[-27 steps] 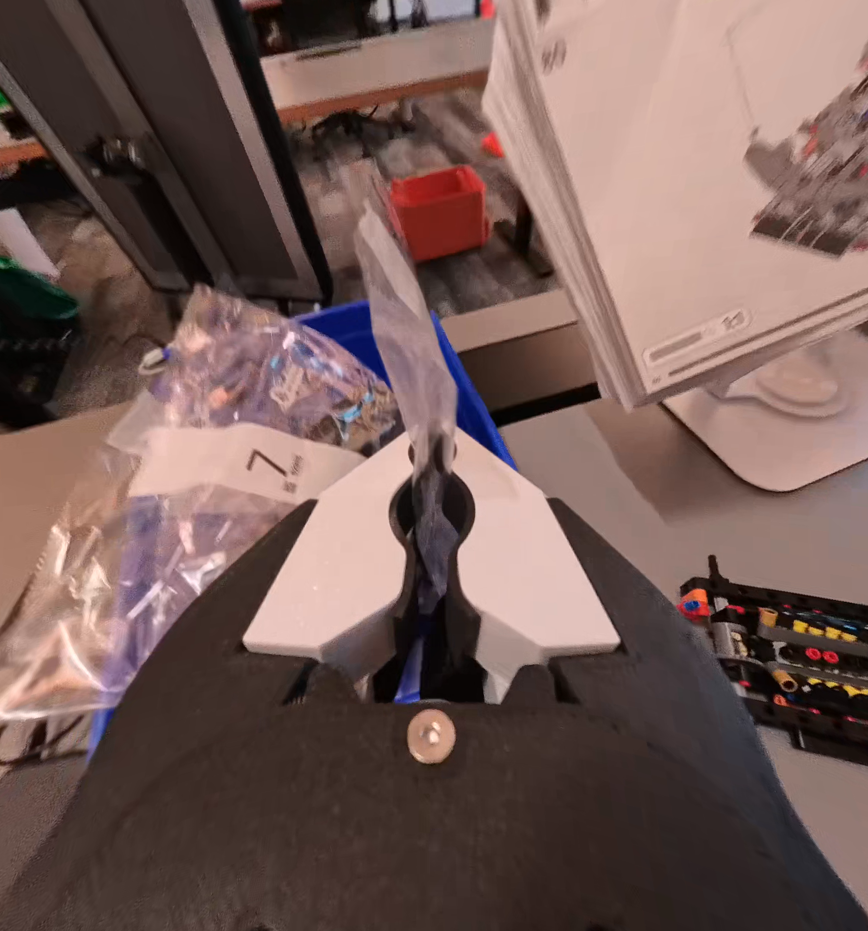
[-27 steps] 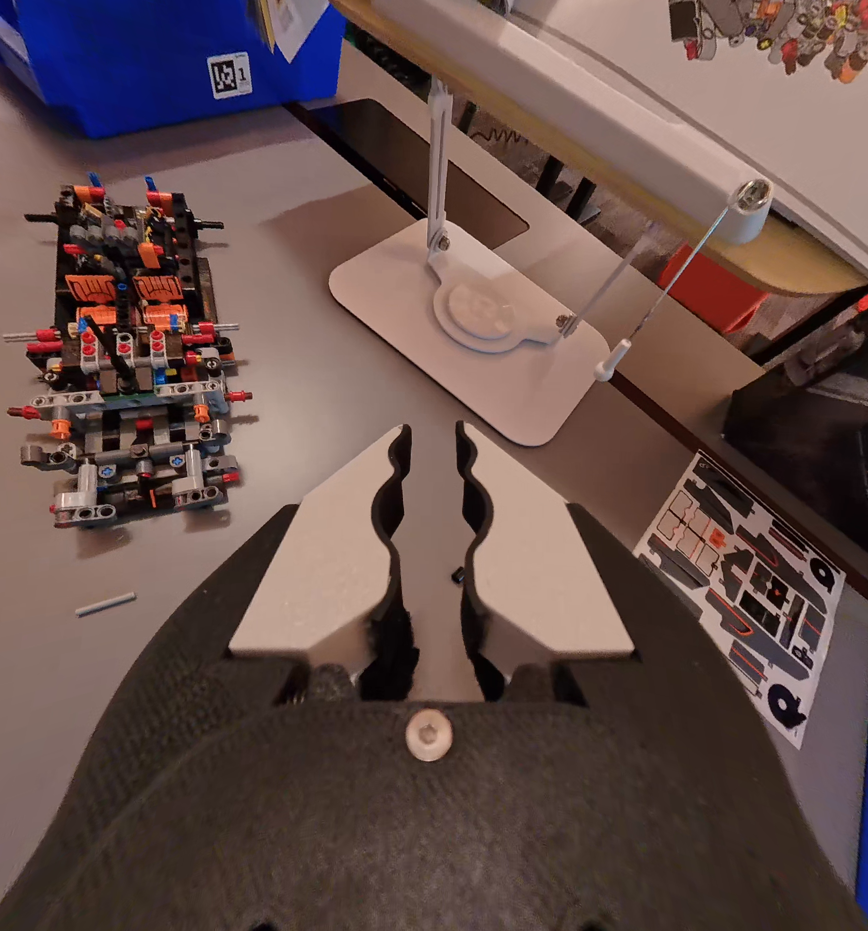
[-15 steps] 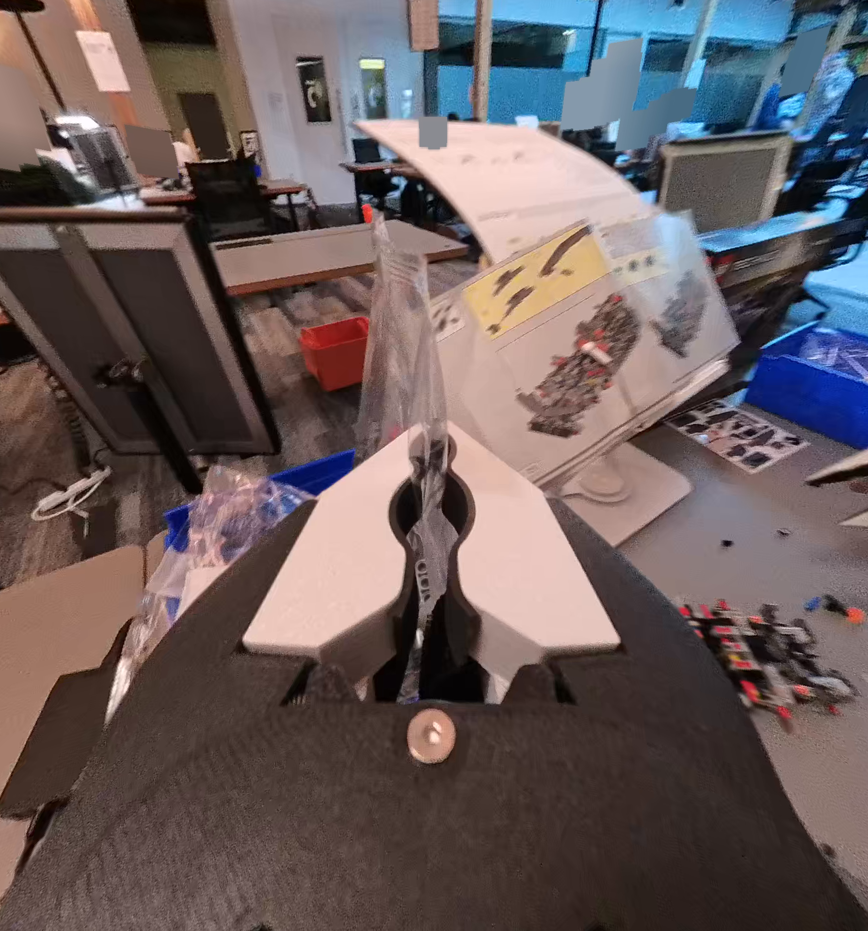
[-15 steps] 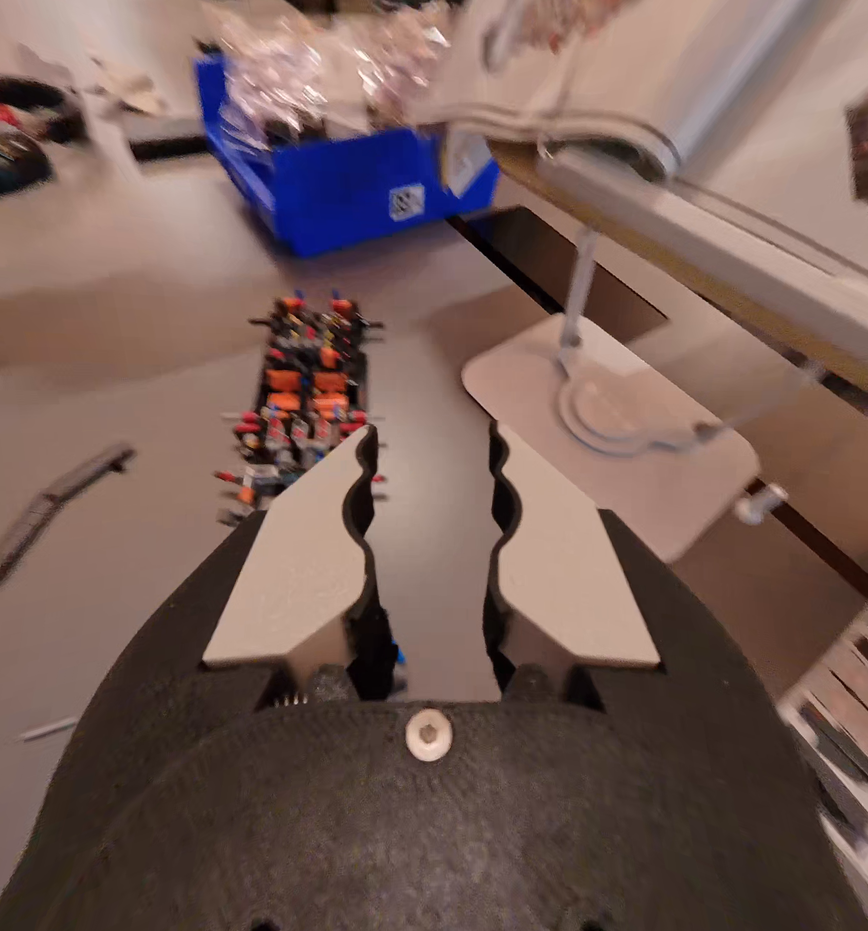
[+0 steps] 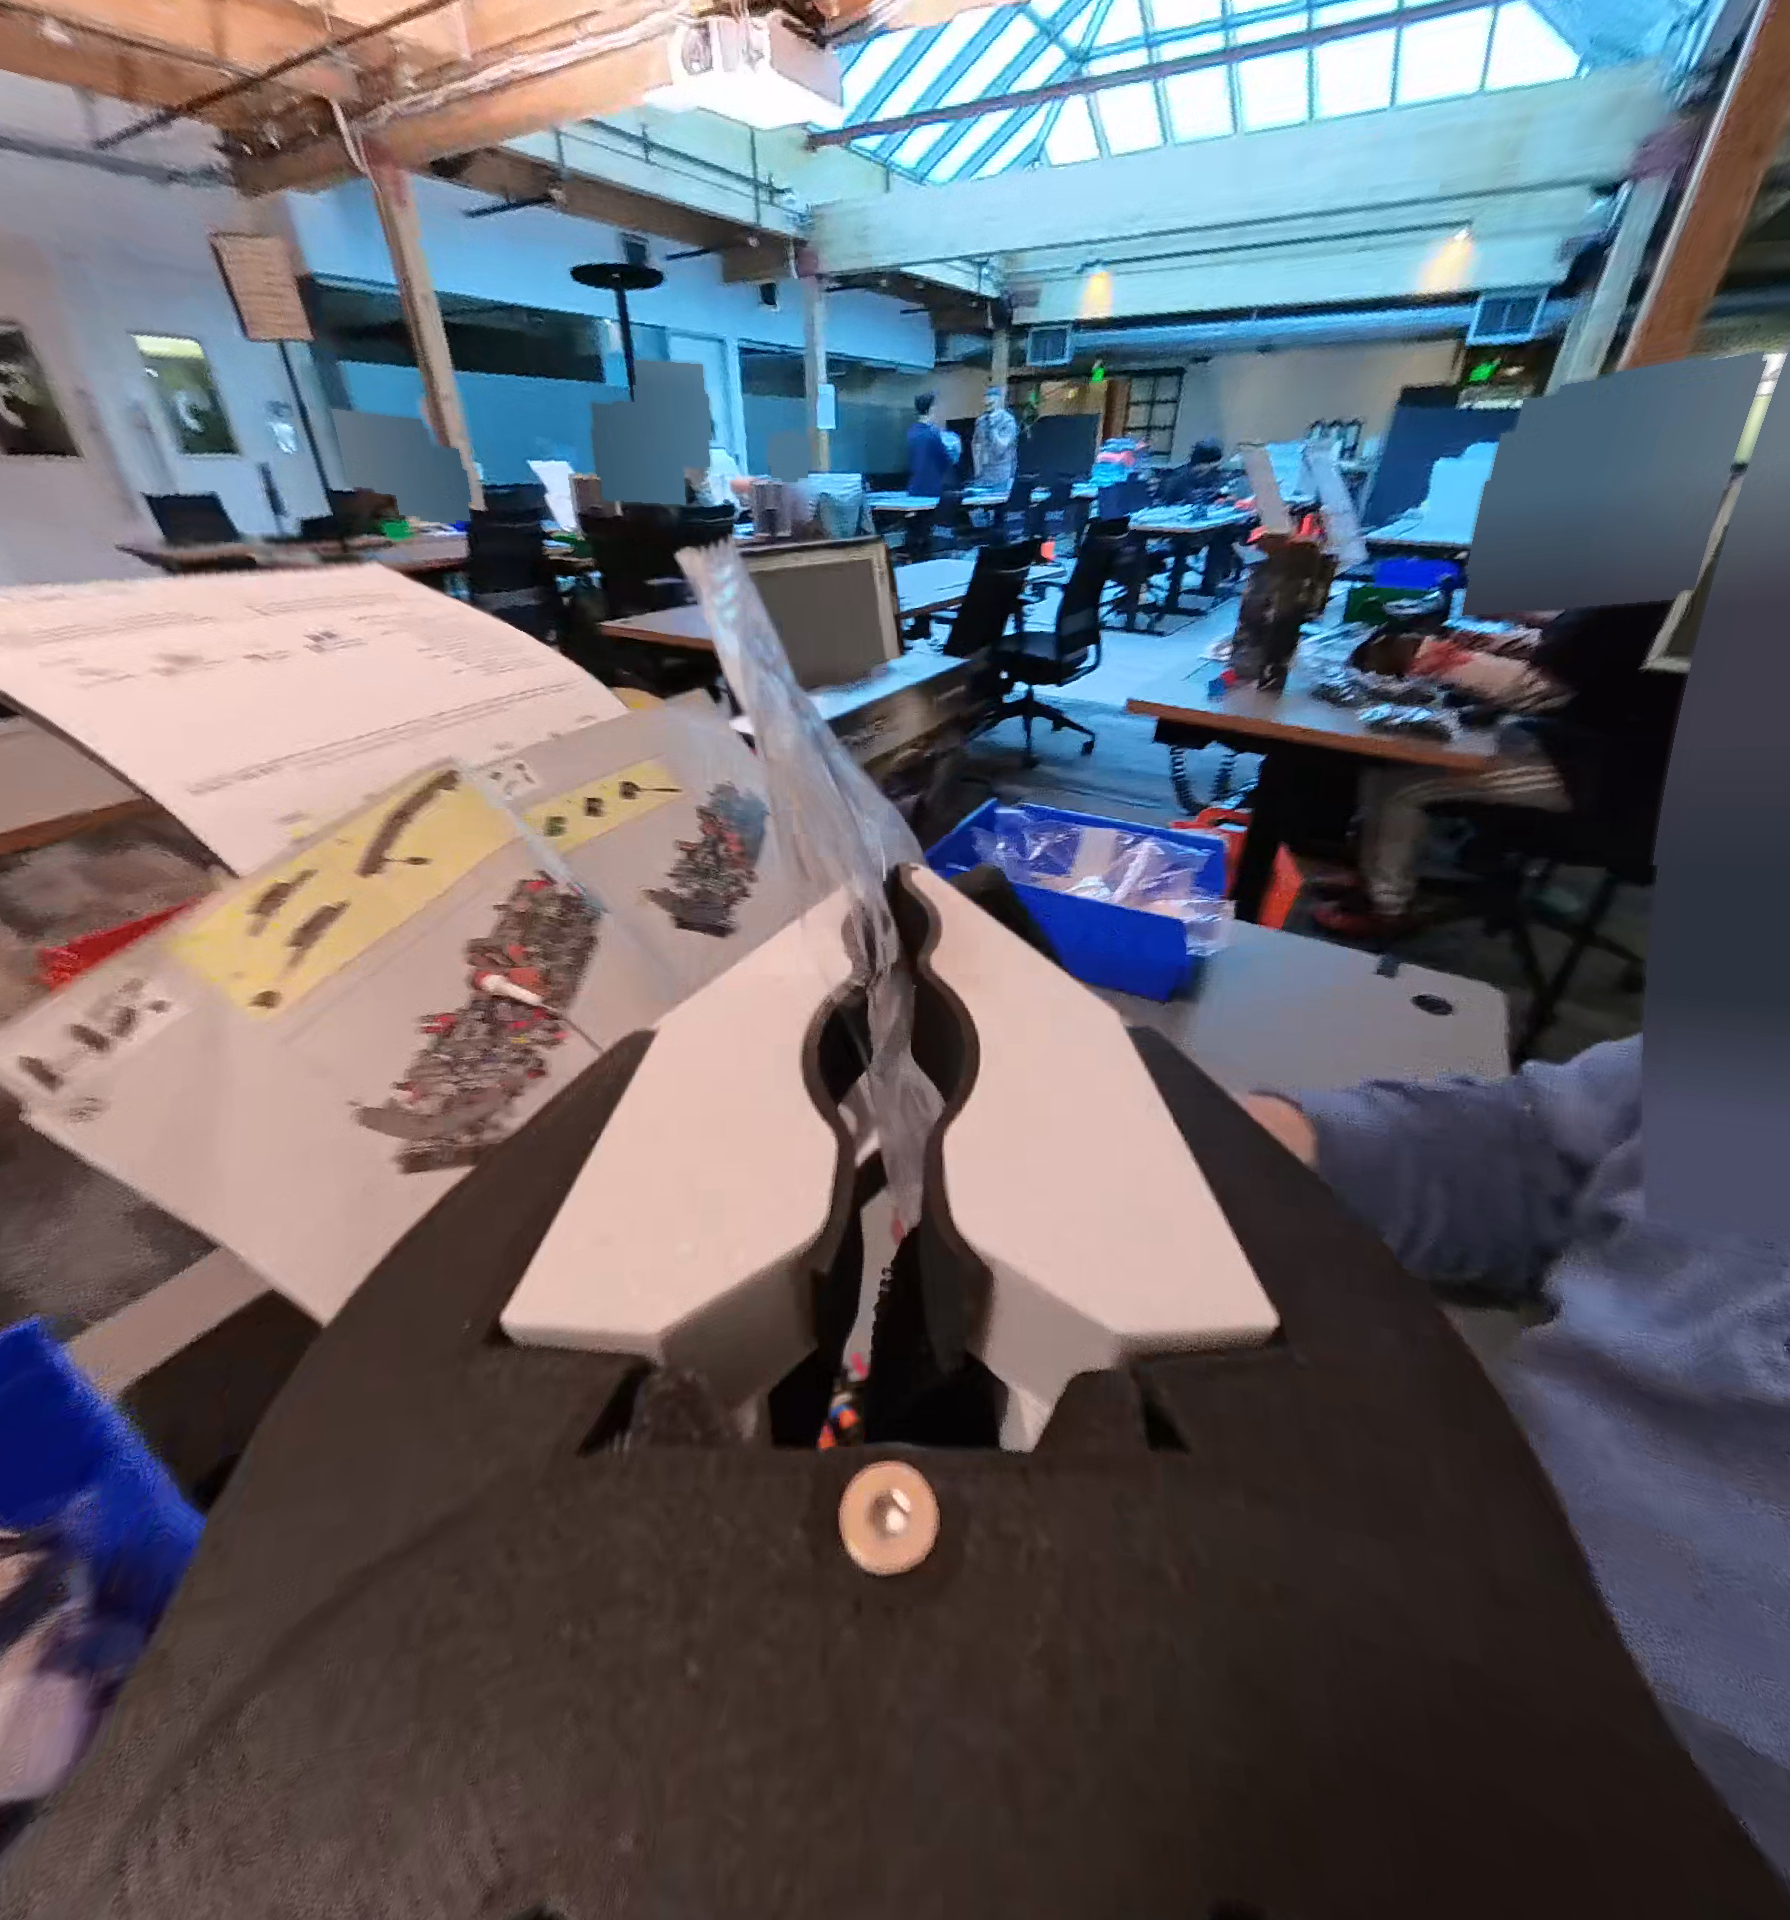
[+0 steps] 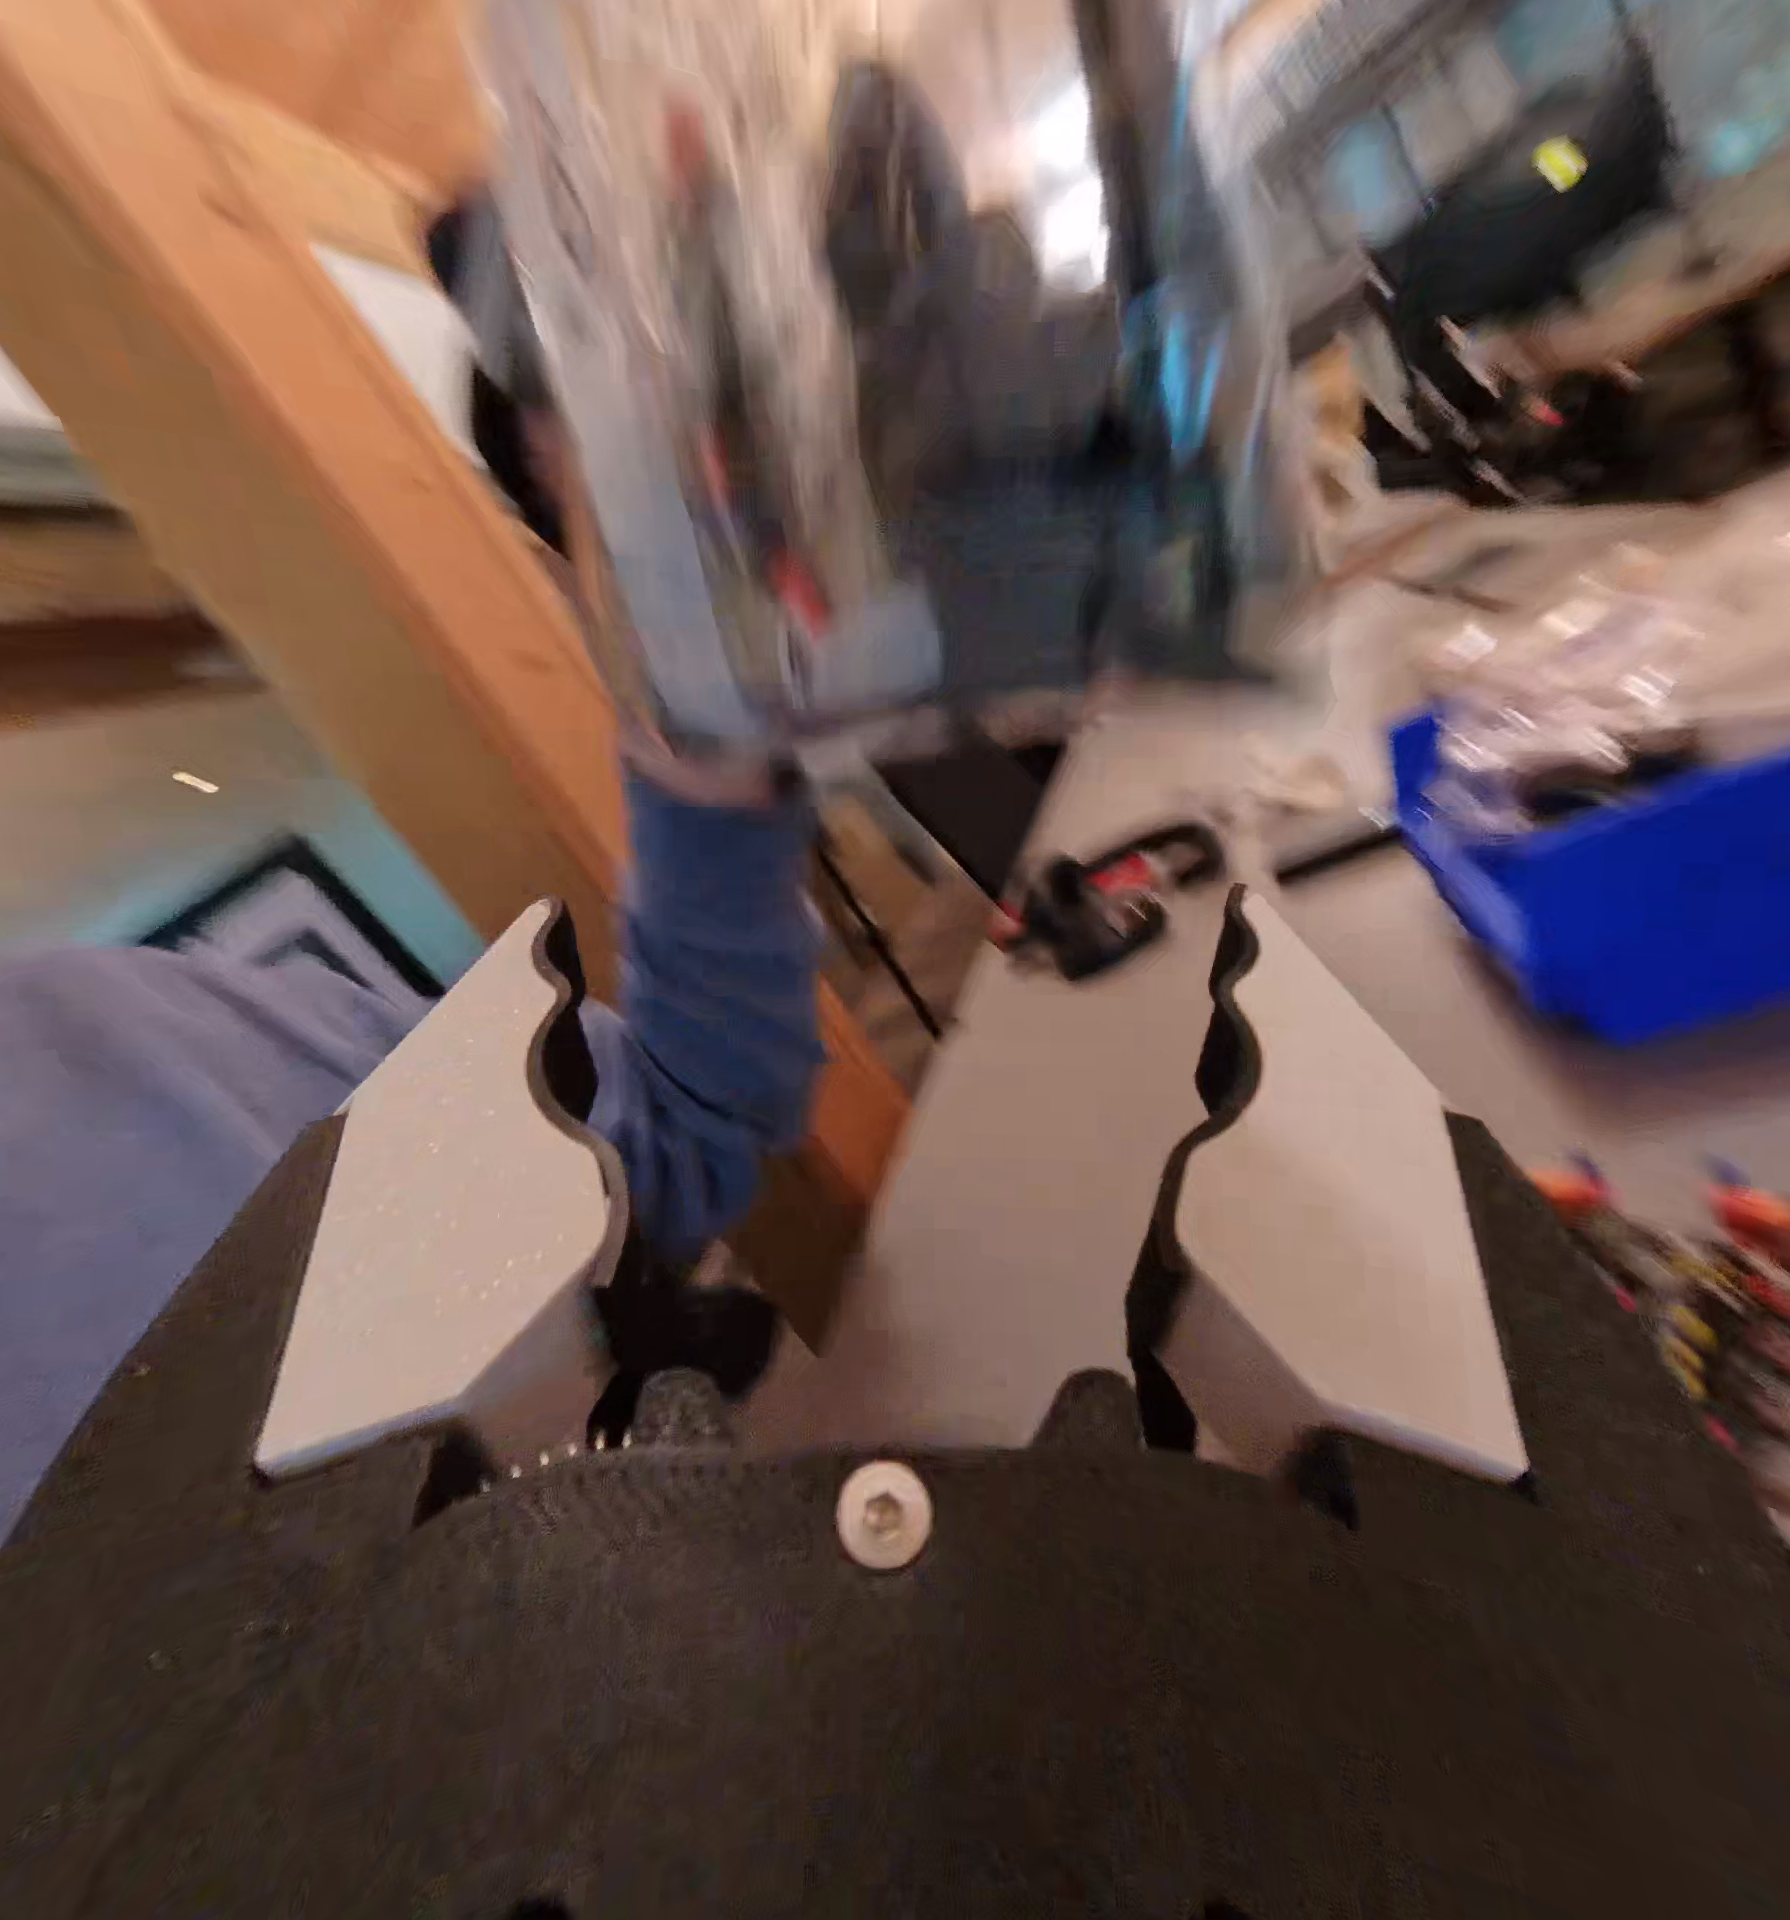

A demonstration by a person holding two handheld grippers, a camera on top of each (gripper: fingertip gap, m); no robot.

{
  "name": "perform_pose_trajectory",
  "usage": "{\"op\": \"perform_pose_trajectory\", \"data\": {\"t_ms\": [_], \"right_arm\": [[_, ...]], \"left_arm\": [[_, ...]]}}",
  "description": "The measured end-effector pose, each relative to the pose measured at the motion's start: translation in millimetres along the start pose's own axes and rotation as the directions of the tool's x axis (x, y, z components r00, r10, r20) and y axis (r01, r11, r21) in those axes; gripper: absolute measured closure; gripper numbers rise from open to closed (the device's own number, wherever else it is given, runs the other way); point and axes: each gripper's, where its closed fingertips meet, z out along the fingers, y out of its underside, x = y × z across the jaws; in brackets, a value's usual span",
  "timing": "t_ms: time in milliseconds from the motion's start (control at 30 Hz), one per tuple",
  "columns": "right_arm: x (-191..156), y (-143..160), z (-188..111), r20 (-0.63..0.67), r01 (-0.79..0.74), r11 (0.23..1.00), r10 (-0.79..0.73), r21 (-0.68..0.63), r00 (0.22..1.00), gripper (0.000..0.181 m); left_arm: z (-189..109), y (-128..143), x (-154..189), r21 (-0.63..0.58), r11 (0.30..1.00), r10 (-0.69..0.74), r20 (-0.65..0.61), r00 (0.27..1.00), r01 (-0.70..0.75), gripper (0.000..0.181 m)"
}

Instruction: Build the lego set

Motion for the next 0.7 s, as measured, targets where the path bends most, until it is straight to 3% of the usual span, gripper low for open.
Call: {"op": "perform_pose_trajectory", "data": {"t_ms": [100, 200, 467, 567, 600, 700], "right_arm": [[-29, -31, 1, 0.145, -0.034, 0.979, 0.005, 0.200, 0.989, 0.089], [-29, -48, -15, 0.152, -0.048, 0.945, -0.002, 0.324, 0.988, 0.151], [-19, -52, -48, -0.024, 0.070, 0.941, -0.065, 0.330, 0.998, 0.162], [-14, -58, -64, -0.150, 0.167, 0.930, -0.123, 0.327, 0.981, 0.162], [-11, -61, -71, -0.229, 0.228, 0.924, -0.160, 0.309, 0.960, 0.162], [-1, -72, -99, -0.514, 0.464, 0.871, -0.327, 0.161, 0.793, 0.163]], "left_arm": [[17, 26, 6, -0.007, 0.996, -0.090, -0.049, 0.995, 0.090, 0.181], [25, 42, -5, 0.035, 0.979, -0.196, -0.090, 0.976, 0.200, 0.181], [50, 75, -28, 0.039, 0.962, -0.267, -0.075, 0.961, 0.270, 0.181], [49, 76, -47, 0.061, 0.966, -0.253, 0.058, 0.966, 0.250, 0.152], [45, 77, -54, 0.064, 0.970, -0.241, 0.120, 0.963, 0.235, 0.137], [39, 79, -49, 0.057, 0.985, -0.171, 0.221, 0.960, 0.162, 0.127]]}}
